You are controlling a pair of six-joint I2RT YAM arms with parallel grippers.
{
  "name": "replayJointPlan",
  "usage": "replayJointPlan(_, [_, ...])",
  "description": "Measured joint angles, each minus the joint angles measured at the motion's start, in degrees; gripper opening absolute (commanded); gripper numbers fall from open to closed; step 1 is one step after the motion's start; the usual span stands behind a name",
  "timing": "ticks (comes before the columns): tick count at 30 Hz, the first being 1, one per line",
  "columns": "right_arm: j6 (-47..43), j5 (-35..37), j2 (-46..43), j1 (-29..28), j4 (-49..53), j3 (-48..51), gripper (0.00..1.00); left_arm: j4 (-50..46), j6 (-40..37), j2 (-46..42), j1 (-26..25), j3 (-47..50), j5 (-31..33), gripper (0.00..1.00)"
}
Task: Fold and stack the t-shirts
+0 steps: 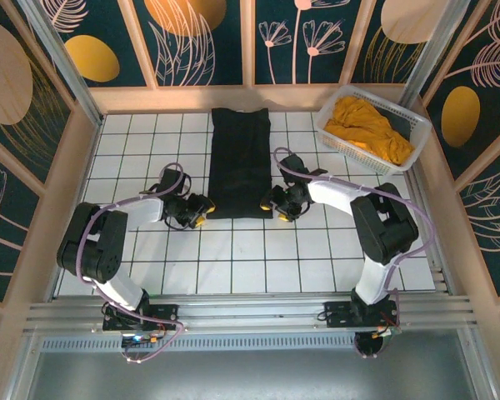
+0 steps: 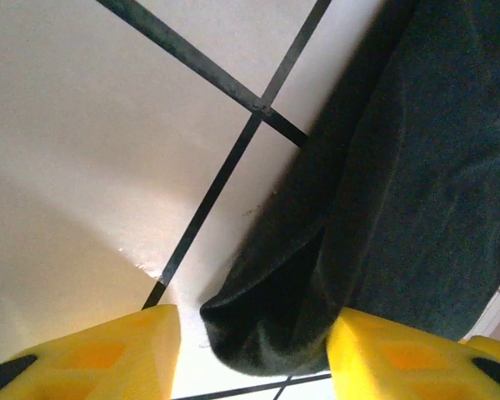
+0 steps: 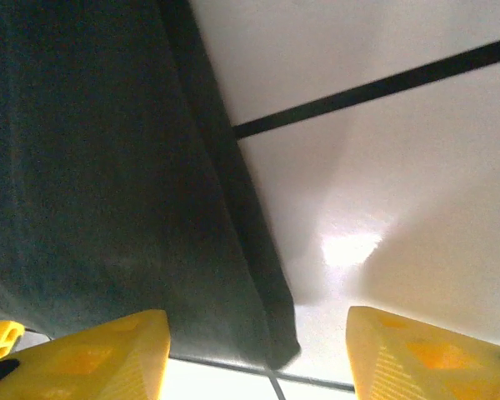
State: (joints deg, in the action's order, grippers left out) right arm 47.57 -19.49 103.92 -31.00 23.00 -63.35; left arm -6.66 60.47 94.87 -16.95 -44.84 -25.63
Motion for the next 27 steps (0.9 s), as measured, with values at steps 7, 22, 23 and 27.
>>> replayJointPlan(7, [3.3, -2.8, 3.5, 0.4, -2.8, -1.1, 0.27, 2.1, 1.3, 4.1, -0.9, -2.1, -1.2, 0.13])
replayJointPlan(22, [1.8, -1.0, -1.9, -3.8, -2.8, 4.1, 0.0, 0.1, -2.0, -5.3, -2.2, 4.7, -1.7, 0.0])
replayJointPlan(23, [1.6, -1.1, -3.3, -4.8, -2.2, 5.2, 0.0, -0.9, -2.3, -7.0, -2.4, 5.5, -2.1, 0.0])
replayJointPlan(27, [0.9, -1.6, -10.9, -8.8, 2.5, 8.6, 0.0, -6.4, -2.8, -16.8, -3.3, 8.1, -3.9, 0.0])
